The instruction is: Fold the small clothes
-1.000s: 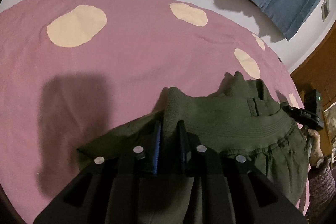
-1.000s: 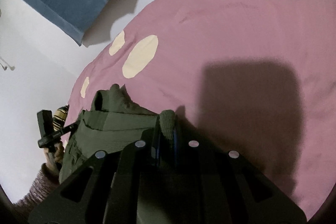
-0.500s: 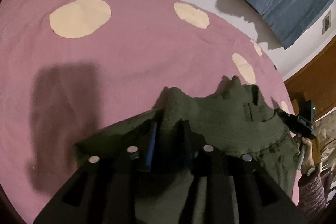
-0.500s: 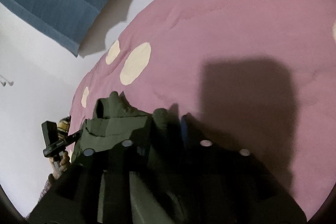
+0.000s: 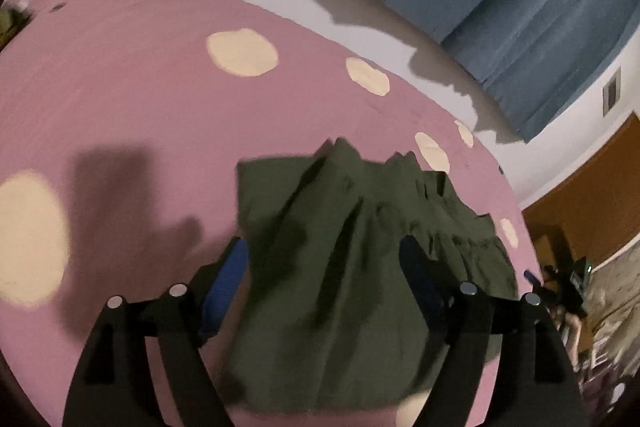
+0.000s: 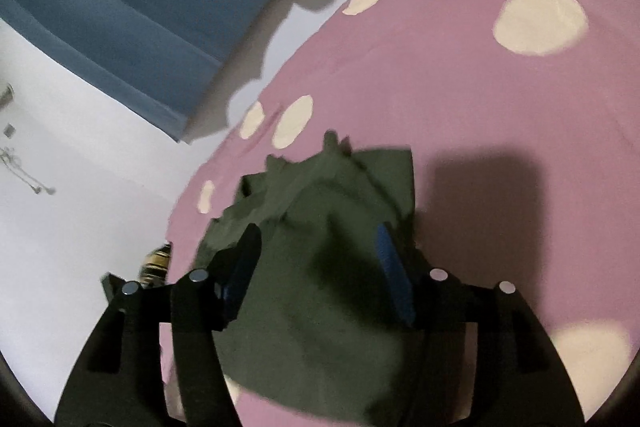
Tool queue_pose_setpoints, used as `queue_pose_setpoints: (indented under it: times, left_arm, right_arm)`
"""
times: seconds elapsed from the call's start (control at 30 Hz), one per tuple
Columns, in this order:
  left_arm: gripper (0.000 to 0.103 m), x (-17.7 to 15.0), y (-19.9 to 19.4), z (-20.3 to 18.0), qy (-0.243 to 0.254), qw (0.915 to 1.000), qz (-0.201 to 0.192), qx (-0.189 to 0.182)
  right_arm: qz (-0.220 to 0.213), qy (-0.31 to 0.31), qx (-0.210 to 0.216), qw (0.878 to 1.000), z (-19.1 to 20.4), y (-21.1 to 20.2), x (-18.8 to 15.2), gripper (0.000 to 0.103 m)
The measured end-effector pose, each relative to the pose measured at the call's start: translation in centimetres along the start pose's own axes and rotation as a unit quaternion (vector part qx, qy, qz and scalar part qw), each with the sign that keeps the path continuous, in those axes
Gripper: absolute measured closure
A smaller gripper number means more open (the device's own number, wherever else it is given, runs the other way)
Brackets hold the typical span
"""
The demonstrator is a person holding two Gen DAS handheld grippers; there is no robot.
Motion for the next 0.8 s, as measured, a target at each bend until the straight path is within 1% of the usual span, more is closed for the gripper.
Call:
queue_pose_setpoints:
  times: [0.1,0.2,0.27,0.4,0.5,0.6,0.67,0.7,0.77,0.8]
  left_arm:
    - [0.026,-2.8,-1.8,0.7,-0.013,0.9999,-0.008,0.004]
    - [0.025,-5.3,-2.7,1.4,-0.033,0.9994,-0.012,0.002]
    - [0.025,-6.5,-2.9,1.8,-0.044,0.999,-0.01,-0.006]
    - [0.025,-7.8,-2.8,2.6,-0.066,0.9976,-0.007,-0.019]
    - [0.025,-8.2,-2.7,3.0,-0.083,0.9961,-0.009,-0.029]
    - [0.025,-8.8,-2.5,3.1,-0.091,0.9951,-0.008,-0.038]
    - [0.025,-9.2,-2.3,3.4,-0.097,0.9944,-0.006,-0.041]
    - [0.025,-9.3,-2.2,3.5,-0.1,0.994,-0.003,-0.043]
    - [0.025,-9.4,-2.0,3.8,-0.109,0.993,-0.002,-0.047]
    - [0.025,-9.5,-2.0,3.9,-0.111,0.9926,-0.003,-0.049]
  right_arm:
    - [-0.006,0.005,0.024,1.0,1.2,-0.9,-2.5,0.043]
    - [0.0,-0.004,0.055,0.998,3.9,-0.7,-5.3,0.043]
    - [0.013,-0.016,0.08,0.997,6.3,0.3,-7.1,0.043]
    - [0.056,-0.061,0.089,0.993,11.0,3.8,-9.3,0.041]
    - [0.087,-0.092,0.076,0.989,13.8,7.0,-11.3,0.036]
    - [0.119,-0.091,0.082,0.985,14.8,9.7,-13.2,0.036]
    - [0.134,-0.085,0.063,0.985,14.4,11.2,-14.4,0.035]
    - [0.143,-0.08,0.048,0.985,13.9,12.1,-14.9,0.031]
    - [0.158,-0.073,0.038,0.984,13.0,13.7,-15.5,0.027]
    - [0.162,-0.068,0.037,0.984,12.6,14.2,-15.8,0.027]
Point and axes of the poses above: each gripper's, at about its wrist camera, not at the fingertips, and y roughly the way its jaws point, z to its left, x to its top, the point moved 6 cm from there along y, roughly the way its jaws point, and after that the axes turned 6 degrees about z, right-handed, at the moved point
